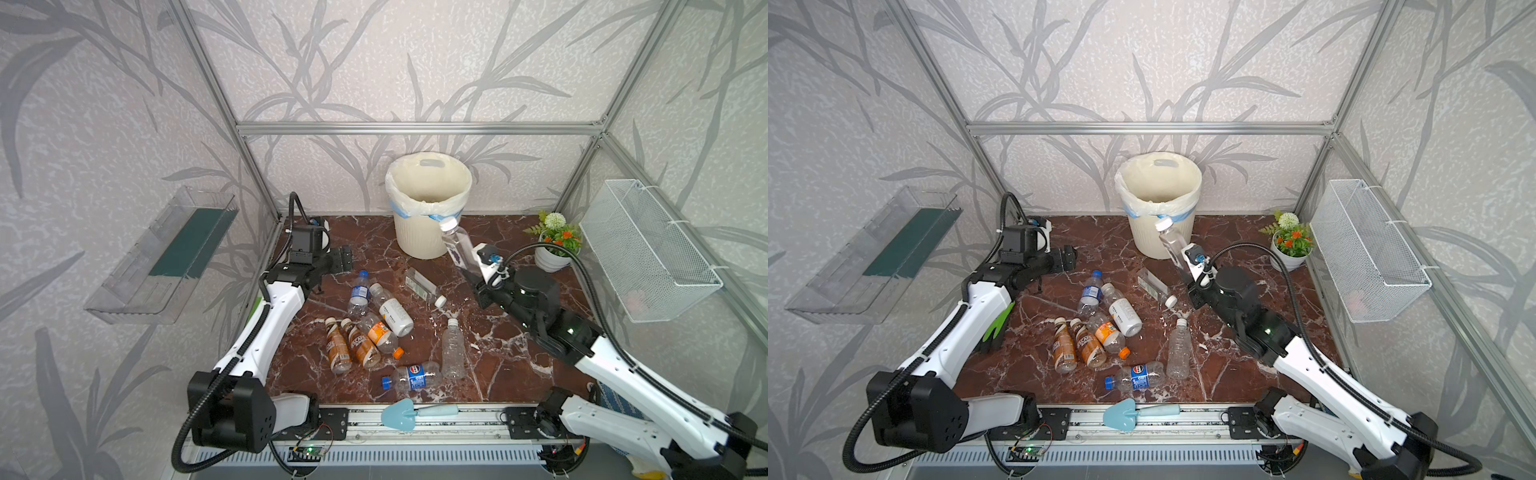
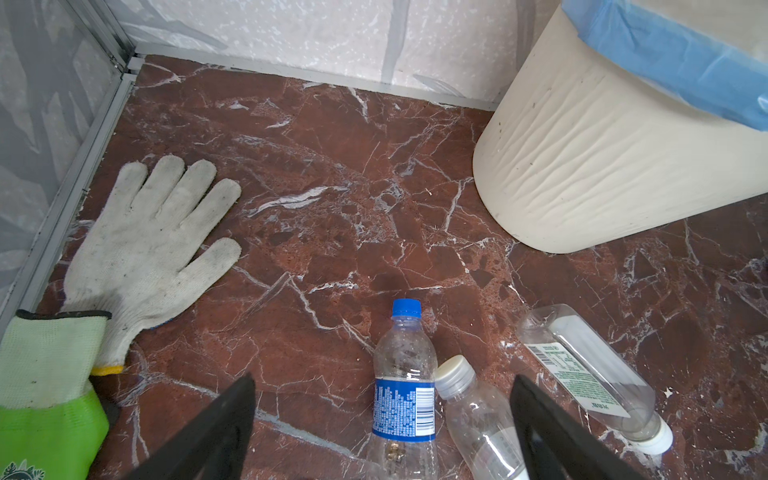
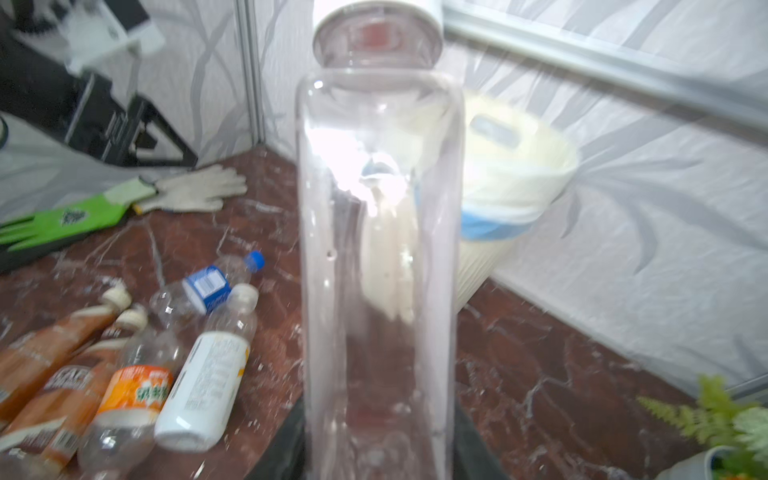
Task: Throw the plastic bottles in the bin
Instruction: 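Lift the clear bottle with the right gripper up over the bin, then open the right gripper over the bin while the left gripper reaches toward the blue-capped bottle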
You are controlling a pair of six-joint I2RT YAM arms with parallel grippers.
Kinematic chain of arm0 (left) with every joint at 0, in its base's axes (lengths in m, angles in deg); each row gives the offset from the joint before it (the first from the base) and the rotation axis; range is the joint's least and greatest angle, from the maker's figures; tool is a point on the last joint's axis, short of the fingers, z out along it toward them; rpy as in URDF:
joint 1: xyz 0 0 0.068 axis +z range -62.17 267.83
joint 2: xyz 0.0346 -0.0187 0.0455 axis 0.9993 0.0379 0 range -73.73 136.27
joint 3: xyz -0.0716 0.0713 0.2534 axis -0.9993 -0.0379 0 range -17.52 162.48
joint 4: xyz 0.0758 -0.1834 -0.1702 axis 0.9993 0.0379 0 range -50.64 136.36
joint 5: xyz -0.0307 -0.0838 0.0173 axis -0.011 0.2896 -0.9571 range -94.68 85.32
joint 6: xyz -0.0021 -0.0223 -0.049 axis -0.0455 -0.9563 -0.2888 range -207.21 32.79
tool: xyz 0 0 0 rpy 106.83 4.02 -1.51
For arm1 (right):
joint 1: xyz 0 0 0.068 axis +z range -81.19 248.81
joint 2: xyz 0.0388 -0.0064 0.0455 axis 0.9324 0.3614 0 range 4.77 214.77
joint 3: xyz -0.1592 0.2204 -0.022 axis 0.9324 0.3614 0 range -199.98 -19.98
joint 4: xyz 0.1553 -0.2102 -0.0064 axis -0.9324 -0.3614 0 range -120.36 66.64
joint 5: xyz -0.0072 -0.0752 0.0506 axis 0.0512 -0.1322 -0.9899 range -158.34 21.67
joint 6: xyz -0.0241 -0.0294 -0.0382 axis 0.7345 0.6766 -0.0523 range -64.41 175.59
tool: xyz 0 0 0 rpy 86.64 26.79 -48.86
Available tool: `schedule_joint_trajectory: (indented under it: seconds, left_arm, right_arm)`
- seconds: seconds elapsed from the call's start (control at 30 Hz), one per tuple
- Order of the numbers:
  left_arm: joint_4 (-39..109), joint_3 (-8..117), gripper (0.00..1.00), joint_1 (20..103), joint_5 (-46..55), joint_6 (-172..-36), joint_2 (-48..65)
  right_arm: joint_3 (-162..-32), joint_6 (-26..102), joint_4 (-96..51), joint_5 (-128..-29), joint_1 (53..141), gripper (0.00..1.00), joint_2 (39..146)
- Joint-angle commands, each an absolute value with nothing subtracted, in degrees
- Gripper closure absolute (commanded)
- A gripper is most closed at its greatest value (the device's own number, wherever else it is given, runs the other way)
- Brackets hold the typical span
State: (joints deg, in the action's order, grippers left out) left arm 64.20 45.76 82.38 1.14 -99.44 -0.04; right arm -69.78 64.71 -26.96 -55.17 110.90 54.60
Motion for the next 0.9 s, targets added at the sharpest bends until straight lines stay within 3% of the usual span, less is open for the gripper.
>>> schedule_joint_trajectory:
  seconds: [0.0, 0.13, 0.27, 0.33, 0.37, 0.43, 0.47, 0.6, 0.87]
  left_arm:
    - [62.9, 46.0, 0.05, 82.6, 0.8, -100.3, -0.2]
    - [62.8, 45.9, 0.05, 82.6, 1.0, -100.5, -0.6]
    - [62.9, 45.9, 0.05, 82.6, 0.5, -100.3, -0.8]
    - [63.4, 46.2, 0.05, 82.7, 0.0, -100.1, -0.8]
    - [63.8, 46.4, 0.05, 82.6, 0.1, -100.0, -0.7]
    - [64.6, 46.8, 0.05, 82.6, 0.8, -99.8, -0.6]
    - [65.3, 47.1, 0.05, 82.5, 1.1, -99.5, -0.4]
    - [66.5, 47.8, 0.05, 81.8, 1.3, -100.0, 0.0]
    - [70.8, 47.8, 0.04, 81.6, 4.4, -104.2, 3.6]
  right_arm:
    - [-69.0, 71.2, -9.8, -50.8, 110.7, 0.58, 50.4]
    - [-78.8, 72.2, -7.6, -54.5, 107.0, 0.57, 56.8]
    - [-106.9, 54.0, -26.8, -75.4, 94.0, 0.57, 79.0]
    - [-123.1, 54.7, -38.0, -76.5, 93.2, 0.54, 92.6]
    - [-131.9, 55.2, -44.5, -77.2, 92.6, 0.49, 99.1]
    - [-142.2, 54.9, -52.2, -81.3, 91.4, 0.13, 106.9]
    - [-143.4, 55.5, -53.0, -82.9, 91.1, 0.01, 107.9]
    - [-127.0, 55.0, -37.6, -81.1, 91.0, 0.01, 98.3]
    - [-109.6, 55.1, -35.4, -77.5, 87.6, 0.01, 82.6]
